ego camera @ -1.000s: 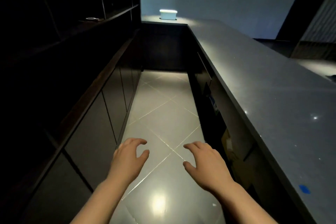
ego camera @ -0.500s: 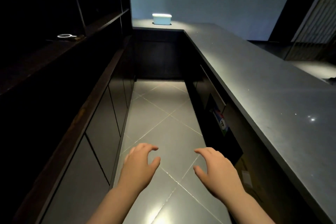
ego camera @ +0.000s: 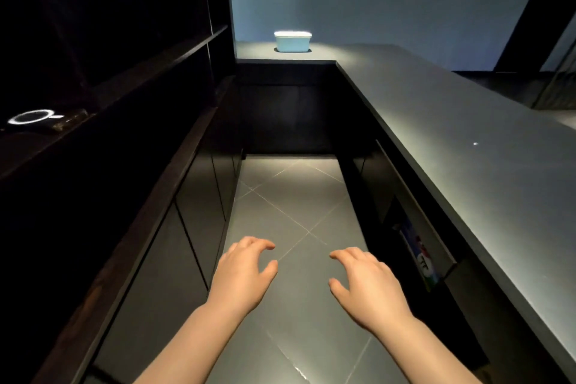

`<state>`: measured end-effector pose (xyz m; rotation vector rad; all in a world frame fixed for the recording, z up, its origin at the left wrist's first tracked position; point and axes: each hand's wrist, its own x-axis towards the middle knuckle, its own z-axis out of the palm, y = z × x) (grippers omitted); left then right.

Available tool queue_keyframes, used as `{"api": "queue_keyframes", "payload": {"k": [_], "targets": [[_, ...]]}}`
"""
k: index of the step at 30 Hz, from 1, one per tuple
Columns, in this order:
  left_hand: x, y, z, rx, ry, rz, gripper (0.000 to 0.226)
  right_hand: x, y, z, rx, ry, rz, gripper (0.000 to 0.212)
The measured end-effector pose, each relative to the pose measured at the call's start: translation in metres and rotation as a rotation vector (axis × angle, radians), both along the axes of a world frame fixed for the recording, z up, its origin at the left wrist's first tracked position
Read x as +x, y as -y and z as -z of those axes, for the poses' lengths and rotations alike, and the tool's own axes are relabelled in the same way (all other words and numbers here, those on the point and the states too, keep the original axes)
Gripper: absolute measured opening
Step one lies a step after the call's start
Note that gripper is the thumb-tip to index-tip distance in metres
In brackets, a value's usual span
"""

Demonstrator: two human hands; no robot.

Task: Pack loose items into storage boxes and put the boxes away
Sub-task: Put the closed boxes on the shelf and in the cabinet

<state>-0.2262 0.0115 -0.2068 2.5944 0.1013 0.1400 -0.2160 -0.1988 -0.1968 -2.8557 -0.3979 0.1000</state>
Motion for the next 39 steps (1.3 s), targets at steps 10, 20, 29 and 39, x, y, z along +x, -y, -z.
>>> {"api": "queue_keyframes", "payload": {"k": [10,20,29,39], "targets": [[0.212,-0.06,0.007,-0.027,0.018,-0.026,0.031,0.22,-0.071,-0.002,-0.025,0.037,-0.052,0.047],[0.442,-0.111,-0.007,-0.021,0.037,0.068,0.033,0.438,-0.119,-0.014,0.03,0.046,0.049,0.048],[0.646,-0.113,0.014,0.011,0.008,0.062,0.035,0.64,-0.097,0.008,0.05,0.047,0.131,0.048],[0.877,-0.113,0.0,0.055,-0.036,-0.068,0.033,0.881,-0.081,-0.005,-0.004,0.041,0.06,0.045]]}}
